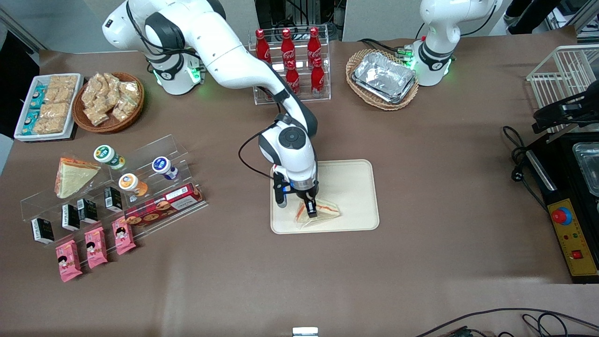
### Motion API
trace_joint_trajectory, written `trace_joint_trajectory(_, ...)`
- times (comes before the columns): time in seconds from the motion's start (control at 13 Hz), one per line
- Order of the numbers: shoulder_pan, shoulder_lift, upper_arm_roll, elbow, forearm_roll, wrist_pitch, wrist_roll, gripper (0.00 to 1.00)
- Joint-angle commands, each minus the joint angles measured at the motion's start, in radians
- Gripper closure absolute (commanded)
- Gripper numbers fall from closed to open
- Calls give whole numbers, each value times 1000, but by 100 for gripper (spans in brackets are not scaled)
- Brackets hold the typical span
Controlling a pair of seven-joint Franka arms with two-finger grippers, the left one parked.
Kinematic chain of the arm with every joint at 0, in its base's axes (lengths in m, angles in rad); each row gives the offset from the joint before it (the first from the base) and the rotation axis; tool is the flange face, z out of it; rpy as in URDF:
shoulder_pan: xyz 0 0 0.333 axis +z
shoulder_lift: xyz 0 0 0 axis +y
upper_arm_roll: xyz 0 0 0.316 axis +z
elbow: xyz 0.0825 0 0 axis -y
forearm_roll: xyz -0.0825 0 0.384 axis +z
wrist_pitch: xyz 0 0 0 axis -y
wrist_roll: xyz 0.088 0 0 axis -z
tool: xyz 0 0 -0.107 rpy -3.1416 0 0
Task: Place sandwich on tray
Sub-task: 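Lower the sandwich onto the cream tray and open the right gripper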
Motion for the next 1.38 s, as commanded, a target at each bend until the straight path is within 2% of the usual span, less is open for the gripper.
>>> trace_joint_trajectory(0.0, -27, 47, -2, 59, 1, 41, -3, 51)
trace_joint_trajectory(0.15, -33, 49, -2, 59, 1, 42, -2, 45)
trace_joint_trajectory(0.23, -33, 49, -2, 59, 3, 42, 1, 25)
trace_joint_trajectory(0.38, -33, 47, -2, 57, 3, 42, 3, 5)
trace_joint_trajectory(0.46, -33, 46, -2, 57, 3, 42, 3, 0)
trace_joint_trajectory(0.85, -25, -26, -3, 45, 6, 23, -3, 0)
trace_joint_trajectory(1.08, -54, -123, -7, 42, 1, -121, -60, 0)
trace_joint_trajectory(1.31, -94, -250, -5, 14, 9, -314, -248, 0)
